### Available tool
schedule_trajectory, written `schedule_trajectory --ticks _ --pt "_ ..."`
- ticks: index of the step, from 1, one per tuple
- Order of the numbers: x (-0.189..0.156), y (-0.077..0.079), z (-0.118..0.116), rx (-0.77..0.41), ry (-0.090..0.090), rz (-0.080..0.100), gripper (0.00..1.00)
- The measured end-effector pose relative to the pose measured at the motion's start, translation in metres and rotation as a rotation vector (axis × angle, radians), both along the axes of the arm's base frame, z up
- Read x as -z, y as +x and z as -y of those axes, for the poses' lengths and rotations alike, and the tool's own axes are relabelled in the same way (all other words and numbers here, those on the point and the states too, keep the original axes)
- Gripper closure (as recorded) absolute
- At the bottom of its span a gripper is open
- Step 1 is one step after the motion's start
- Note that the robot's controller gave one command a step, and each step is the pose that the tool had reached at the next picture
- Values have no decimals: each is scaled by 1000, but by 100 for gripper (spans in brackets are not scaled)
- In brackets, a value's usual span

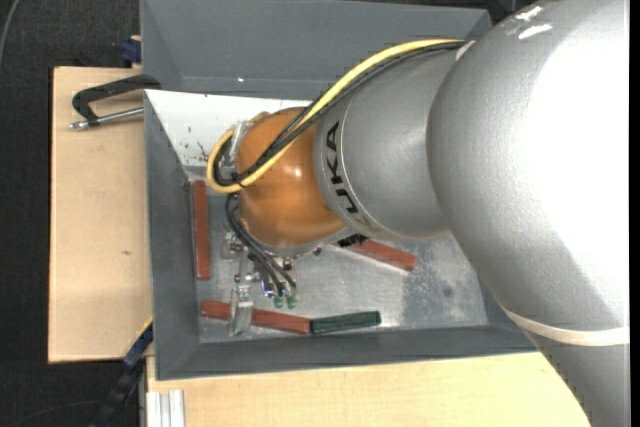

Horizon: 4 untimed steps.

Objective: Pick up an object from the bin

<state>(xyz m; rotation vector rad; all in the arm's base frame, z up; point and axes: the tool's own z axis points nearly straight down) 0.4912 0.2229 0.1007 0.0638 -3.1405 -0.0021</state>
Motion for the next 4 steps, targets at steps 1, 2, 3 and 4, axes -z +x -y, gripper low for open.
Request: schedule_trajectory --ticks 1,2,3,4 --pt "30 1 -8 59 0 -1 0" --pt "30 1 -9 60 1 0 0" --pt "30 1 -9 60 1 0 100" --pt "17 2 -10 60 3 5 100"
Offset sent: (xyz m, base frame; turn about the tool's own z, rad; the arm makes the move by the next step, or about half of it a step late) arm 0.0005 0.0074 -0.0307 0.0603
